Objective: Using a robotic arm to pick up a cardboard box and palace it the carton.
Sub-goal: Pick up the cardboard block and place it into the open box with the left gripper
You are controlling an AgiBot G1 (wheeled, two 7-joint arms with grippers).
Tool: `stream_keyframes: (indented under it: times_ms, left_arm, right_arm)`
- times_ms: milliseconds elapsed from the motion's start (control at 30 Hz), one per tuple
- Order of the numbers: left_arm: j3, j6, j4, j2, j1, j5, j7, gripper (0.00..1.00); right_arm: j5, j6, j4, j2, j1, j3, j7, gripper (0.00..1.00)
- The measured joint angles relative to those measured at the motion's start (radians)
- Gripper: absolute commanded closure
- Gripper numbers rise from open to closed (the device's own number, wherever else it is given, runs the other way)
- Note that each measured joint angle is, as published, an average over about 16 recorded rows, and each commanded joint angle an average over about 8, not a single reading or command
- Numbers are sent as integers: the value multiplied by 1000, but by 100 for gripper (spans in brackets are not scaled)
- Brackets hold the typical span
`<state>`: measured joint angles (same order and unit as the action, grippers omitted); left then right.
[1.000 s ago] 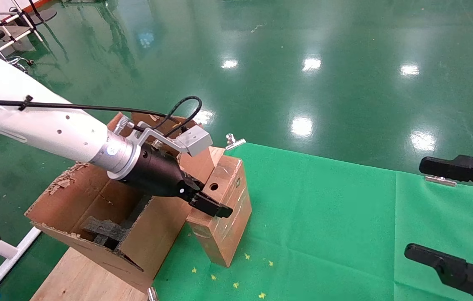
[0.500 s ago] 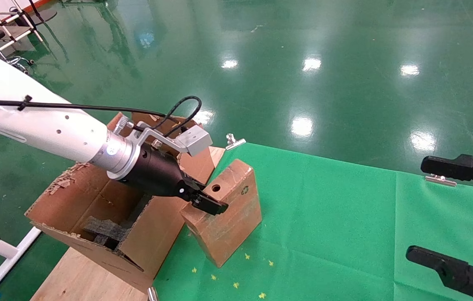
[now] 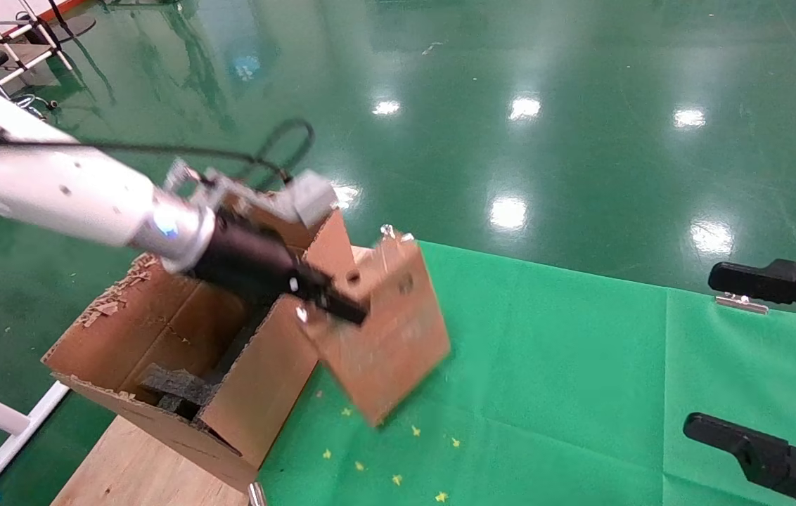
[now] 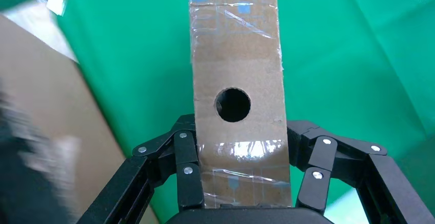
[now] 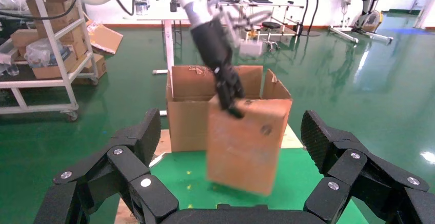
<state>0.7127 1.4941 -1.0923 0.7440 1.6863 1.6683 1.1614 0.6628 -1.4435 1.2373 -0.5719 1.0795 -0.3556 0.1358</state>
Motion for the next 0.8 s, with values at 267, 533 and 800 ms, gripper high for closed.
stream_keyframes:
  times_ms: [267, 533, 800]
  left_arm:
    - [-71, -60, 134, -36, 137, -9, -87, 100]
    - [-109, -113, 301, -73, 276, 27, -210, 100]
    - [-99, -132, 434, -123, 343, 97, -331, 100]
  right_arm:
    - [0, 0, 0, 0, 0, 0, 0, 0]
    - [0, 0, 0, 0, 0, 0, 0, 0]
    - [0, 0, 0, 0, 0, 0, 0, 0]
